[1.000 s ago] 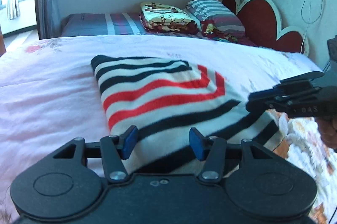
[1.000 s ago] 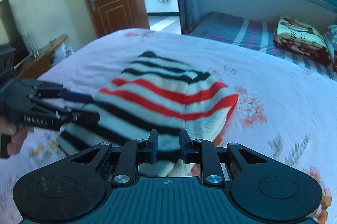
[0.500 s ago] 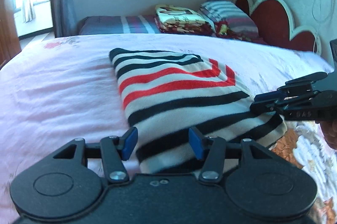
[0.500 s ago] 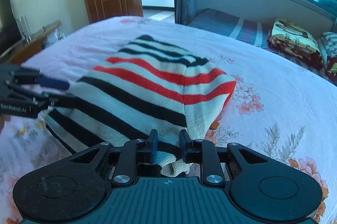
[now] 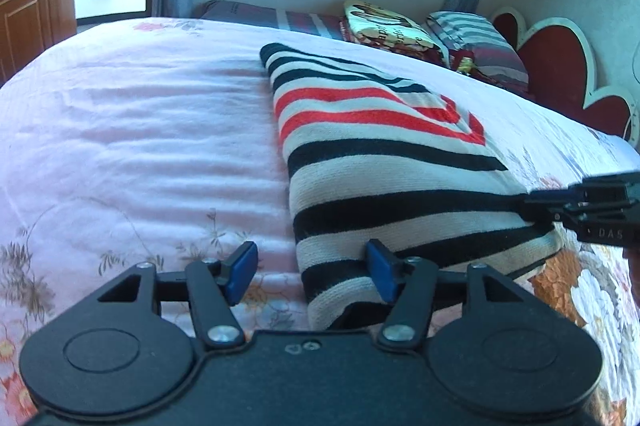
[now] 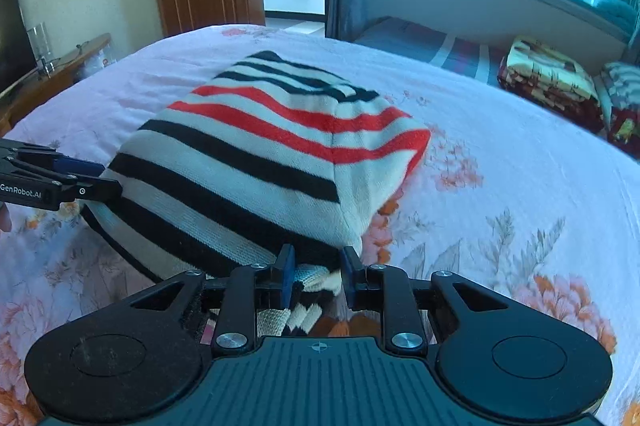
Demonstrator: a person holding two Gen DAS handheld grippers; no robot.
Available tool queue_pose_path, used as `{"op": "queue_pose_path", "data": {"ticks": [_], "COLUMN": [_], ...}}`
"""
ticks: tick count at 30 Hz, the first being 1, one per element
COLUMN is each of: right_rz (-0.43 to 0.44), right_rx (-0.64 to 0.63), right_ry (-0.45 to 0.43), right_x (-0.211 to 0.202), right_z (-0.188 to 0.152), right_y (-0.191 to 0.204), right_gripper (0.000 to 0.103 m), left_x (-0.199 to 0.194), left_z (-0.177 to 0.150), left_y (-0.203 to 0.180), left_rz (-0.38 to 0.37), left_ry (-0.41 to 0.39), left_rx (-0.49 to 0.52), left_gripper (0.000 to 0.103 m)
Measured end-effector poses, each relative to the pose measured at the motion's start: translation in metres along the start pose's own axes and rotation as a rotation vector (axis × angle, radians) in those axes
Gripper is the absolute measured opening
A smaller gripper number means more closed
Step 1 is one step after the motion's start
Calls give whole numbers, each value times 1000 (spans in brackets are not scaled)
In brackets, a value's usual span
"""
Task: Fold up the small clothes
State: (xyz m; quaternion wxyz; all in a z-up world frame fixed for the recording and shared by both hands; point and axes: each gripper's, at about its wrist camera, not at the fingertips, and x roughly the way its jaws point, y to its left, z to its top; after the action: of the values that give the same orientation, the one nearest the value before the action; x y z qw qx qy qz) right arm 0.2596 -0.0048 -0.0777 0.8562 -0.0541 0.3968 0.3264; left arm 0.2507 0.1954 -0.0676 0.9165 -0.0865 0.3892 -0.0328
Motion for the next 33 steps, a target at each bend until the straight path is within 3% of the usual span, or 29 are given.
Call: {"op": "queue_pose_path", "data": {"ticks": [3, 7, 10, 15, 21, 22, 23, 24, 27, 30, 33], "right_rz": [27, 23, 44, 46, 22, -4, -29, -34, -39, -59, -75], "right_rx": [20, 42, 121, 134, 125, 120, 115, 113, 159, 195, 207], "right_ry": [-31, 42, 52, 53, 35, 40, 14, -29, -24, -20, -7], "right_x": [-16, 1, 12, 8, -32, -37, -45, -56, -76, -98, -121], "right_z": [-5, -16, -19, -18, -27, -33, -41, -50, -70, -87, -100], "right_y": [3, 7, 0, -1, 6, 7, 7, 7, 2, 1, 3], "right_gripper": [23, 23, 23, 23, 26, 51, 90, 96, 96, 96, 100], "left_x": [-13, -12, -5, -6, -32, -36, -40, -44, -54, -61, -70], "left_z": [-2, -10, -15, -15, -35, -42, -49, -56, -74, -88, -98], "left_y": [-3, -7, -7, -15, -36, -39, -43, -47, -66, -88, -108], "left_rz": [3, 22, 44, 95, 133, 132, 127, 122, 132, 163, 172], "left_ry": [-7, 16, 23, 10, 10, 17, 25, 26, 15, 32, 46], "left_rx": [-4, -16, -34, -13, 1, -8, -18, -24, -36, -41, -51], "left_gripper": [55, 58, 61, 62, 61, 61, 62, 68, 93, 102, 102]}}
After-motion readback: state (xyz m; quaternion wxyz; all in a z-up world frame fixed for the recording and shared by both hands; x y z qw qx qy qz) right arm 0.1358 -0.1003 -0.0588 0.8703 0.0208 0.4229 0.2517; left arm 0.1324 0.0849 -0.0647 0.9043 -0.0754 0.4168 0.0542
